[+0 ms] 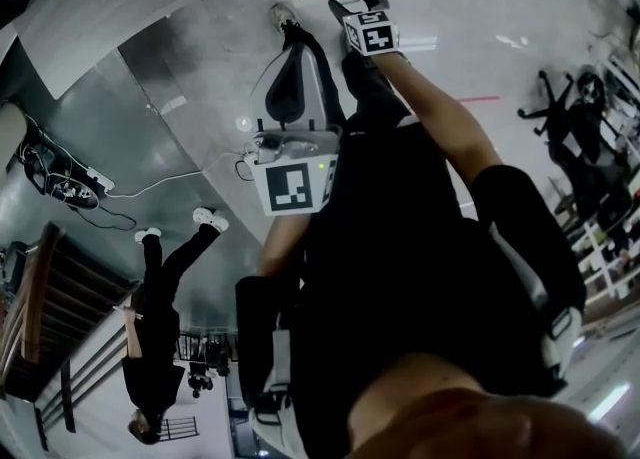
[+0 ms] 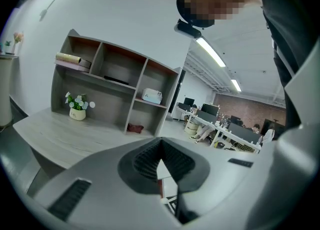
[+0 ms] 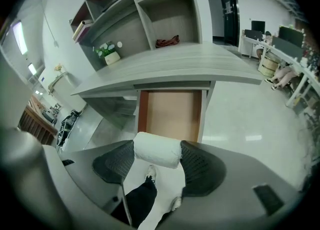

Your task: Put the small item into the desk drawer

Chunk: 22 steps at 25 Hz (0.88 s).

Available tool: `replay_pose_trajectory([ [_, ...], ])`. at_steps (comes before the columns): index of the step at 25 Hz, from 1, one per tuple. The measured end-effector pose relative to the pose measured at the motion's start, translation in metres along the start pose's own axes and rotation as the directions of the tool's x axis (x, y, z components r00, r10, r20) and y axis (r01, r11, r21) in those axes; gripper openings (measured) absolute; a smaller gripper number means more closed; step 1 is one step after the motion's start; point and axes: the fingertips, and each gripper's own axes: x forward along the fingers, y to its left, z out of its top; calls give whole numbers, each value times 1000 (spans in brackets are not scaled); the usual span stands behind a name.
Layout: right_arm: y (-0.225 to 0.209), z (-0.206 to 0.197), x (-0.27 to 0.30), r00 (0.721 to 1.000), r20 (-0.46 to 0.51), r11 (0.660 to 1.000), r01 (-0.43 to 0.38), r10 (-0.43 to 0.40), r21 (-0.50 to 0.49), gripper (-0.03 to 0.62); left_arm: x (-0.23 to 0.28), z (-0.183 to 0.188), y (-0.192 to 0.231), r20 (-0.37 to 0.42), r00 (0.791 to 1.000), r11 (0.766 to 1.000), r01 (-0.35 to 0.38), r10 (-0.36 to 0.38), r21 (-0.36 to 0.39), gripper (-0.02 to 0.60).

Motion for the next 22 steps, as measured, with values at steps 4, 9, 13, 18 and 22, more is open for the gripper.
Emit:
replay_pose_trajectory([
  [4,-5,-10,16,999,-33,1000,13,-13,-9,285,3,-4,0,-9,1000,1000,1,-1,-7,-9],
  [9,-6,-21,44,998,-63,1000,7,-8,-12,285,11,-12,5,-22,1000,1000,-6,6,-16,-9],
  [13,-15,-26,63,996,-83,1000,26,-26,4,285,14,-23,5,-36,999,999,-10,9,-31,-9],
  [18,-13,-25,76,995,-100,999,28,-25,26,285,14,-23,10,-50,999,999,-12,11,-29,-9],
  [22,-17,-28,85,994,-107,999,28,-24,35,285,16,-28,12,-58,998,999,-19,17,-36,-9],
])
